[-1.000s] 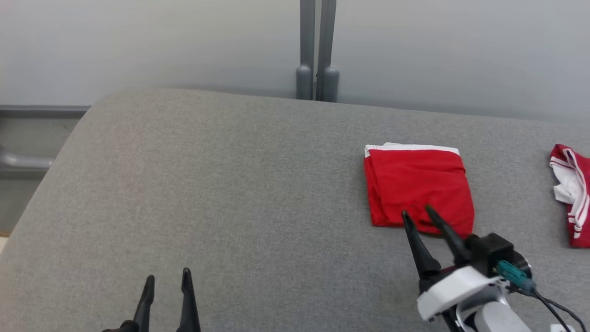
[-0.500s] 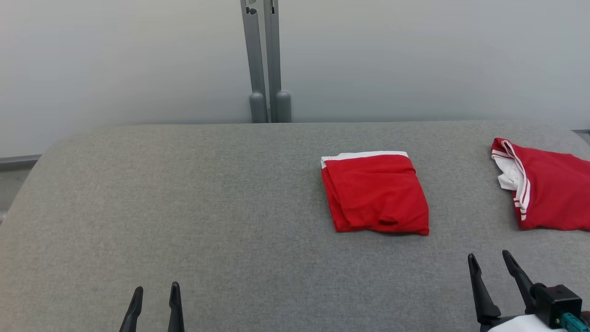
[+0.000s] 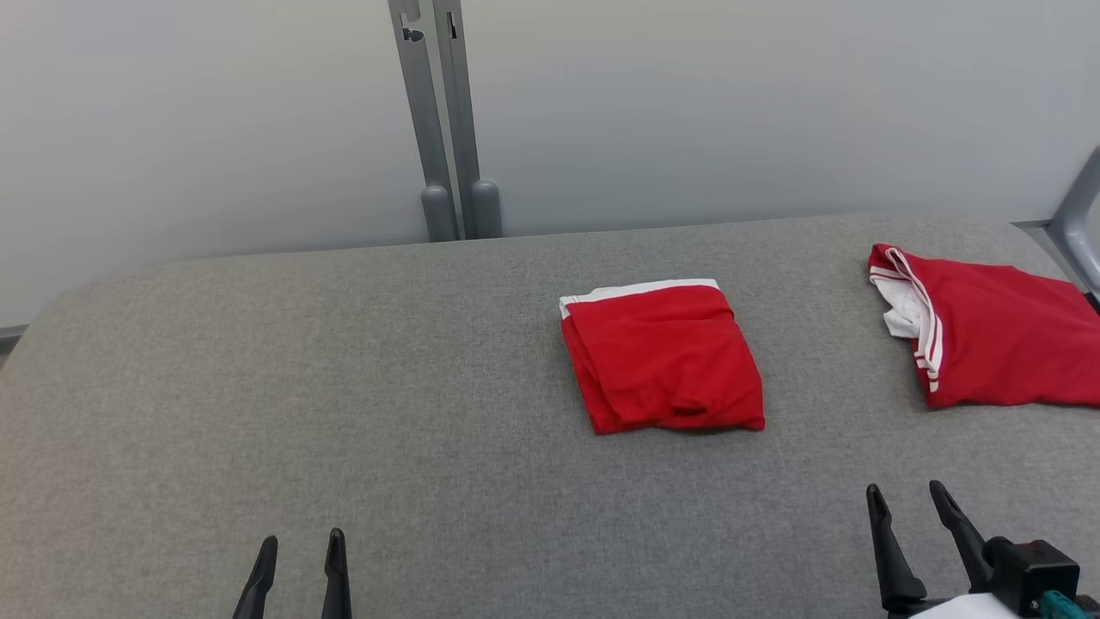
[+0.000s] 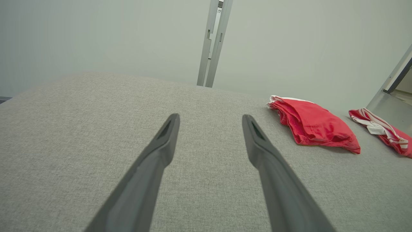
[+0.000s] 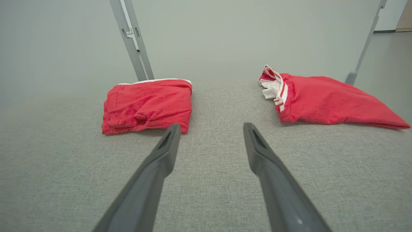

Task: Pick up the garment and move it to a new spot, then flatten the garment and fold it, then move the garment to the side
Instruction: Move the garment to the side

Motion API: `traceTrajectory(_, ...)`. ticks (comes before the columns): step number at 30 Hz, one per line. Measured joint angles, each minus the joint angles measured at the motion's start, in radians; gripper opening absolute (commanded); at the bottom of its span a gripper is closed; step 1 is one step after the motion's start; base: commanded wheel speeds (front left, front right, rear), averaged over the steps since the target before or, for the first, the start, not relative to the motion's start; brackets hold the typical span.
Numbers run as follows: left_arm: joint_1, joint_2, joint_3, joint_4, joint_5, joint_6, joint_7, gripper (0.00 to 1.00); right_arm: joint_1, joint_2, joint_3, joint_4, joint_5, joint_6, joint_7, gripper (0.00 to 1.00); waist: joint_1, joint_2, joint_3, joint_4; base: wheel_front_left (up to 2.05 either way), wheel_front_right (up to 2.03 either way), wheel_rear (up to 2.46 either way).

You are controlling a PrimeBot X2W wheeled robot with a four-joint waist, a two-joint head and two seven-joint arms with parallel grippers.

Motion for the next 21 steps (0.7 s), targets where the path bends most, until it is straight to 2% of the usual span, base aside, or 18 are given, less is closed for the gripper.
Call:
traceTrajectory(5,-0.013,0.0,-0.014,-0.001,-0.018,0.004,0.0,1.0,-0.104,-0.005,0.05,0.038,0.116,0.0,0.013,1.0,0.0,0.0,0.025,0.01,0.0,0.0,0.0)
traceTrajectory(10,-0.052,-0.001,-0.06,-0.012,-0.057,0.009,0.0,1.0,-0.303,-0.033,0.053,0.139,0.203,0.0,0.192,1.0,0.0,0.0,0.069,0.03,0.0,0.0,0.0)
traceTrajectory(15,-0.134,-0.001,-0.12,-0.01,-0.112,0.025,0.0,1.0,-0.516,-0.036,0.04,0.295,0.232,0.0,0.387,1.0,0.0,0.0,0.142,0.068,0.0,0.0,0.0)
traceTrajectory(21,-0.186,-0.001,-0.173,-0.011,-0.144,0.043,0.0,1.0,-0.678,-0.039,-0.007,0.474,0.199,0.0,0.452,1.0,0.0,0.0,0.209,0.146,0.0,0.0,0.0)
